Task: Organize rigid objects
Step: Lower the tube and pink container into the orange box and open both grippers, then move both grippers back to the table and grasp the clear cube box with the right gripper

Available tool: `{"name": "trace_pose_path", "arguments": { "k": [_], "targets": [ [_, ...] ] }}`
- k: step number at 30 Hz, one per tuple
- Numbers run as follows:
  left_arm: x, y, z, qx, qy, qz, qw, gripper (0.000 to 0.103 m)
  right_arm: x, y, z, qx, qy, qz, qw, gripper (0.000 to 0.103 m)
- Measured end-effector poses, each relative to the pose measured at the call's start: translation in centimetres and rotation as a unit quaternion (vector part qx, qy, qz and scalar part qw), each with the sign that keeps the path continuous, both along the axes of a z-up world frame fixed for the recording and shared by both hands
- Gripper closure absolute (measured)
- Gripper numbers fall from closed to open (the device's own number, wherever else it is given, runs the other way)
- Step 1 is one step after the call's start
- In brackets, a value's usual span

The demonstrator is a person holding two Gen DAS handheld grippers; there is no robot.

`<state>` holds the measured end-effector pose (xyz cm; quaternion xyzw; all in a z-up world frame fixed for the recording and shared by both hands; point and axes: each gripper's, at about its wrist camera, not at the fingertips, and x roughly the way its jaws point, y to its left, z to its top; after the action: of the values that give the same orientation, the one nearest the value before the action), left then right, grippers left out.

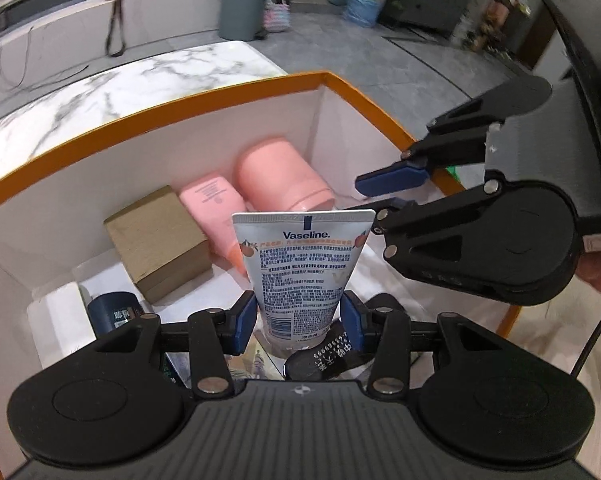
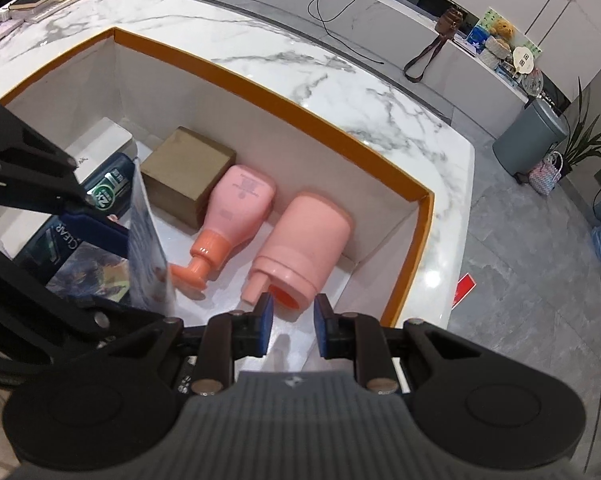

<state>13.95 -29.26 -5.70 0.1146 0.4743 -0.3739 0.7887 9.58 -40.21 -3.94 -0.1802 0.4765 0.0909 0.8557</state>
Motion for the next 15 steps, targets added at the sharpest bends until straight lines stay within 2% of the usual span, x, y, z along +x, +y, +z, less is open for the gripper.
{"name": "trace_pose_path", "arguments": {
  "k": [2, 5, 8, 11, 15],
  "targets": [
    [-0.2, -0.3, 0.0, 0.018, -0.007, 0.003, 0.9998, 0.051, -0.3, 0.1, 0.1, 0.001, 0.001, -0.001, 1.000, 0.084],
    [-0.3, -0.7, -0.5, 0.045, 0.014, 0.000, 0.9989, 0.050, -0.6, 0.0, 0.1, 0.007, 0.004, -0.004, 1.000, 0.083],
    [-0.2, -0.3, -0.3, 0.037, 0.016, 0.015, 0.9991, 0.048, -0.9, -0.1, 0.2, 0.013, 0.006, -0.008, 1.000, 0.084],
    [-0.2, 0.4, 0.0, 0.028, 0.024, 0.025, 0.9990, 0.037, -1.2, -0.1, 0.4, 0.018, 0.010, -0.014, 1.000, 0.084],
    [-0.8, 1.3, 1.0, 0.020, 0.021, 0.025, 0.9993, 0.035, -1.8, -0.2, 1.0, 0.028, 0.011, -0.023, 0.999, 0.083]
  ]
}}
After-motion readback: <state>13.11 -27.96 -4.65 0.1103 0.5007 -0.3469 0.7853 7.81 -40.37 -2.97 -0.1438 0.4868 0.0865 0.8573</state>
